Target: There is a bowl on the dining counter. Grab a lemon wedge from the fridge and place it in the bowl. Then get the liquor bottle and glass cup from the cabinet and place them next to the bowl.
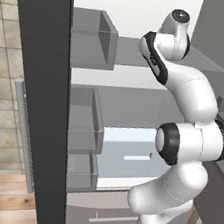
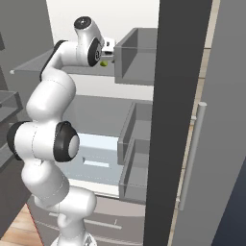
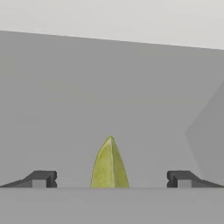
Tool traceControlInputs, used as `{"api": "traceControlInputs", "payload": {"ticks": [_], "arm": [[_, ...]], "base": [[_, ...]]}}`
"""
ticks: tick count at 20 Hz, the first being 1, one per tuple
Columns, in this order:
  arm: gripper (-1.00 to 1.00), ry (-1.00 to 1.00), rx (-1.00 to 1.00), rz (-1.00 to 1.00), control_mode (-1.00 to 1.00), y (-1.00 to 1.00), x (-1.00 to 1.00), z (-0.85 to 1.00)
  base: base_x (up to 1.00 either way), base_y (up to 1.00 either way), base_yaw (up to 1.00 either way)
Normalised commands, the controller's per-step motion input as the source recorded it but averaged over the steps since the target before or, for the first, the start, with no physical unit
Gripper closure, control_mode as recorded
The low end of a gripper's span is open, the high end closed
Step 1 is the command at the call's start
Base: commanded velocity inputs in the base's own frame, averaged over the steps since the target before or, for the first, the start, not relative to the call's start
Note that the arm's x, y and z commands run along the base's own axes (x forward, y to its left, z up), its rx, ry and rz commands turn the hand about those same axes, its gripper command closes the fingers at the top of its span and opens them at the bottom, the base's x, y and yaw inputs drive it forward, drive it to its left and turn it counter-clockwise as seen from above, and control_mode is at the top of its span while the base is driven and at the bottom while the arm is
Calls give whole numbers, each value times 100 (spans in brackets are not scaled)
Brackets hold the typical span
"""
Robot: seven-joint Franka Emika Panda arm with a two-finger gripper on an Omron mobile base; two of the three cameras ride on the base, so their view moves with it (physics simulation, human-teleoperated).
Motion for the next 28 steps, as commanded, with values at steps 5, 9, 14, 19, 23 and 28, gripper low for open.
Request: {"api": "traceControlInputs", "payload": {"ticks": [5,9,14,19,23,28], "arm": [[-100,0,0,0,-100,-5,0,-17],[-100,4,0,-1,-100,-12,0,-26],[100,7,0,-1,-100,-4,0,-41],[100,12,0,-1,-100,0,0,-50],[100,10,0,-1,-100,0,-11,-55],[100,1,1,0,-100,0,-55,-37]], "base": [[0,0,0],[0,0,0],[0,0,0],[0,0,0],[0,0,0],[0,0,0]]}}
